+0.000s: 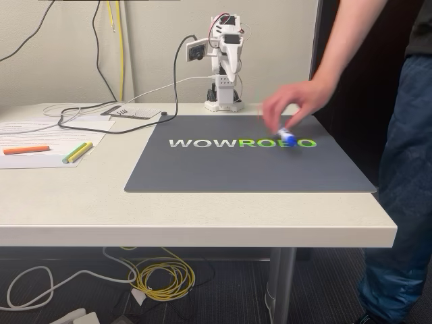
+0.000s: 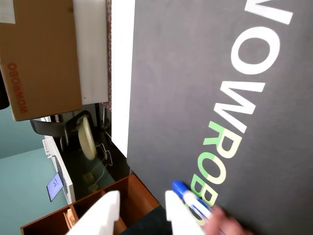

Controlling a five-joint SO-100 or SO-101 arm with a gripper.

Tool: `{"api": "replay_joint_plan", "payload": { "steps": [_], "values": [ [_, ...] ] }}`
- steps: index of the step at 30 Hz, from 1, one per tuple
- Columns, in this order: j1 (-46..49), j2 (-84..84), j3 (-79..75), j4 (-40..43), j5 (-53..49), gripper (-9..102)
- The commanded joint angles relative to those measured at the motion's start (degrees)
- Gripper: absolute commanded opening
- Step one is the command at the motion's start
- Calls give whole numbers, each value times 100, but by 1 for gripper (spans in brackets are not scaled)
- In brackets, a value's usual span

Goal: Pick up the blue marker.

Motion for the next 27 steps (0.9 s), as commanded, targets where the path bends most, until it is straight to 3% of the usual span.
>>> {"api": "replay_joint_plan", "payload": {
  "steps": [1, 27],
  "values": [
    [-18, -18, -79, -62, -62, 12],
    [-62, -220, -88, -53, -475, 12]
  ]
}}
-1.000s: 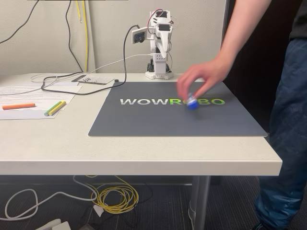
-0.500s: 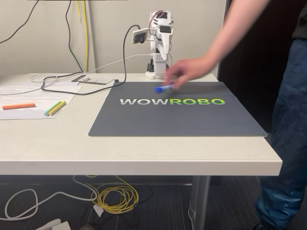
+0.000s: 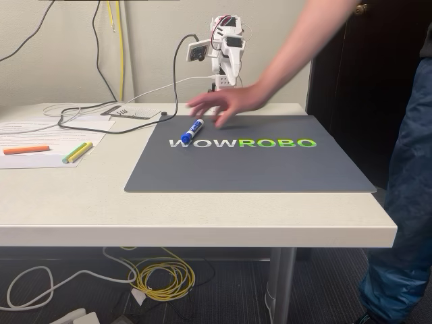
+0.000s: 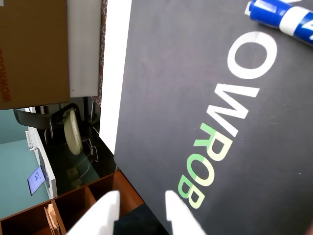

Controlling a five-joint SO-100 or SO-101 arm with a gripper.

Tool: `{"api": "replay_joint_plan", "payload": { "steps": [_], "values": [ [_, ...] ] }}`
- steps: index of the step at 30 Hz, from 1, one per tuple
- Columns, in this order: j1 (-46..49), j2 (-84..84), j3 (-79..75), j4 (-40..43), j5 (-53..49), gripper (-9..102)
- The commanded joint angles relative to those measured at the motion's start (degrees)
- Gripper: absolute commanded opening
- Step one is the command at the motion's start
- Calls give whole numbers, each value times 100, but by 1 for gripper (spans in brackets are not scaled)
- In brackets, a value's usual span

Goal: Pick up the blue marker.

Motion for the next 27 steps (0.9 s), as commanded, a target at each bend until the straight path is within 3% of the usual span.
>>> {"api": "replay_joint_plan", "payload": {
  "steps": [1, 10, 13, 16, 23, 27],
  "values": [
    [44, -62, -88, -62, -26, 12],
    [905, -519, -580, 44, 1494, 13],
    [1187, -606, -580, -18, 1459, 13],
    [1318, -650, -580, 62, 422, 13],
    [1362, -853, -580, 9, -3867, 24],
    [1424, -1485, -668, -325, -5915, 25]
  ]
}}
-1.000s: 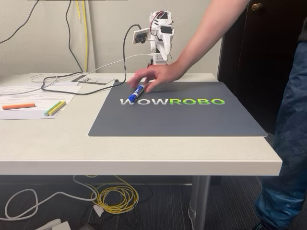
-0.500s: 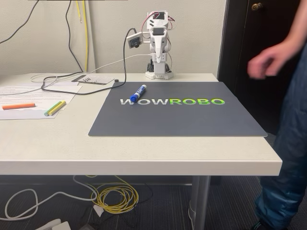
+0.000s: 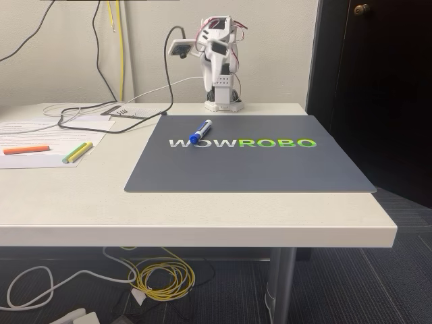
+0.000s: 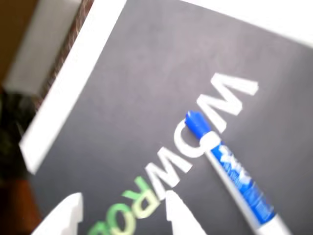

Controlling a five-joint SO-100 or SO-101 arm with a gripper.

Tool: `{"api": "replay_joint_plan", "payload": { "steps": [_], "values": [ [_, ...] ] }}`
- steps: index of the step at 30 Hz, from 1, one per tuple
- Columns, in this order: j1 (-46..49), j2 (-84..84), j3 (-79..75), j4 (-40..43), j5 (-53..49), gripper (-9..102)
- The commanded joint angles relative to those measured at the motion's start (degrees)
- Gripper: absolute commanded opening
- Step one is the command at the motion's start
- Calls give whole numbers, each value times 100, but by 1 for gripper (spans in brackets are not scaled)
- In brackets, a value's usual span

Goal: Pick up the blue marker.

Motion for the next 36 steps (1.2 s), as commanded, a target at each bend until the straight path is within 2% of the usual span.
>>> {"api": "replay_joint_plan", "payload": {
  "steps": [1, 7, 12, 17, 23, 31, 36],
  "values": [
    [79, -439, -325, -325, -2065, 24],
    [211, -1327, -325, -1072, -3498, 25],
    [483, -1828, -562, -1230, -4245, 25],
    [879, -2197, -527, -1459, -4526, 24],
    [1160, -2101, -492, -861, -4588, 24],
    [1248, -2180, -272, -554, -4693, 25],
    [1195, -2399, -9, -932, -4693, 26]
  ]
}}
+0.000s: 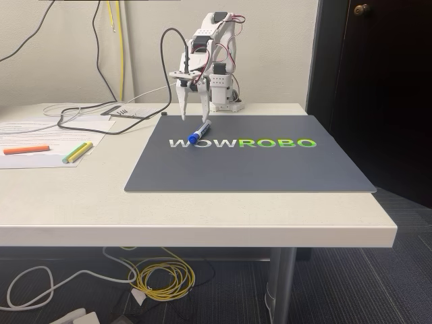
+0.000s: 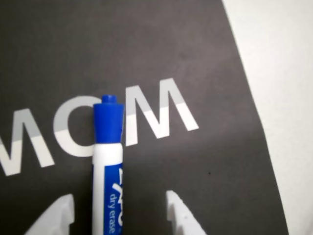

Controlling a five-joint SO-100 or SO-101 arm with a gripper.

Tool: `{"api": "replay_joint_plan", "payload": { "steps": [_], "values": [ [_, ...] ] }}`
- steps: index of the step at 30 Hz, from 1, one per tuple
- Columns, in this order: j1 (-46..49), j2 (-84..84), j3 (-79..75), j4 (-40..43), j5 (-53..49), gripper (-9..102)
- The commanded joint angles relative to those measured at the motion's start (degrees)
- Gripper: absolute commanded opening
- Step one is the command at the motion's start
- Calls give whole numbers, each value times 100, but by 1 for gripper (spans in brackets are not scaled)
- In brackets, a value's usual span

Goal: Pick up the blue marker.

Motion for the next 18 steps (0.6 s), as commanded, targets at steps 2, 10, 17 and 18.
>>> {"api": "replay_joint_plan", "payload": {
  "steps": [2, 10, 17, 18],
  "values": [
    [-35, -264, 176, -545, -35, 27],
    [-167, -598, 193, -888, -132, 28],
    [-281, -721, 211, -949, -193, 27],
    [-290, -729, 211, -949, -211, 27]
  ]
}}
